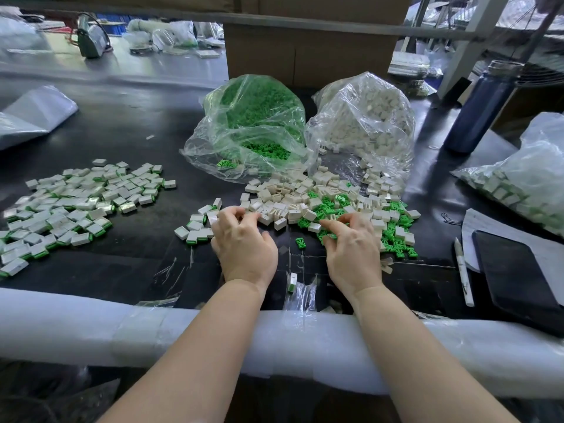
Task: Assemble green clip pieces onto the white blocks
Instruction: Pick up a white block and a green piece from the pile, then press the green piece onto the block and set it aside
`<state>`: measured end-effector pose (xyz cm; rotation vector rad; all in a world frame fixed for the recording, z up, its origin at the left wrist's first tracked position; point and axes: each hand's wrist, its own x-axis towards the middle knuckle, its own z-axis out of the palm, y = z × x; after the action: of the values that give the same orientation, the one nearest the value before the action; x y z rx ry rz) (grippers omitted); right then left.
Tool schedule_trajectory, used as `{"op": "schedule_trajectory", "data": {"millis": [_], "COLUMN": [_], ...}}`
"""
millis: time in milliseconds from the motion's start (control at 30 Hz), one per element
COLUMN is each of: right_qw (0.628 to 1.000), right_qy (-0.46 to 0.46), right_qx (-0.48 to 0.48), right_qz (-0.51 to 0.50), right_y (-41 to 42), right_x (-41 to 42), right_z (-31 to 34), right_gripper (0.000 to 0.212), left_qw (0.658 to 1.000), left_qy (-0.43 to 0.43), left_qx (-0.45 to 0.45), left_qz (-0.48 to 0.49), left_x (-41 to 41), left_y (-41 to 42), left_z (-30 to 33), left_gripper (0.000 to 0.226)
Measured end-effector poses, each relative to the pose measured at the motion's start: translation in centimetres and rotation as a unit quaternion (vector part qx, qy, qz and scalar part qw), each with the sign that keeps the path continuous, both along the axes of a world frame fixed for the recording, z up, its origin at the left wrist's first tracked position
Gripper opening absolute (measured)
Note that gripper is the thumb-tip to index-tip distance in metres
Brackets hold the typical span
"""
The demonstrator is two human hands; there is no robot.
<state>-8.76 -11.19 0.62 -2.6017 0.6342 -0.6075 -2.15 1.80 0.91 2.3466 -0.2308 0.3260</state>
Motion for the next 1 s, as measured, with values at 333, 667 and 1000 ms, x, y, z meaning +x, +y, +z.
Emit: {"op": "schedule_trajectory", "data": {"millis": [333,667,1000], "right_qw": [0.993,0.986,0.994], "right_qy": [0.068,-0.079,0.022], "right_qx": [-0.091,0.108,-0.053], "right_qz": [-0.013,0.099,0.09], "right_y": [0.4,1.0,0.9], "right_x": [0.8,0.0,0.5], "right_z": [-0.2,0.7,-0.4], "right_gripper": [0.023,0.015,0.03], "left_qw": [0.988,0.964,0.95], "left_qy": [-0.038,0.043,0.11], "left_qx": [0.003,-0.133,-0.239], "left_qz": [-0.15,-0.228,-0.169], "left_x": [-0.5,-0.6,-0.1], "left_y": [-0.6,-0.7,-0.4], "left_z": [-0.4,0.0,0.1], "left_gripper": [0.015,0.021,0.015]}}
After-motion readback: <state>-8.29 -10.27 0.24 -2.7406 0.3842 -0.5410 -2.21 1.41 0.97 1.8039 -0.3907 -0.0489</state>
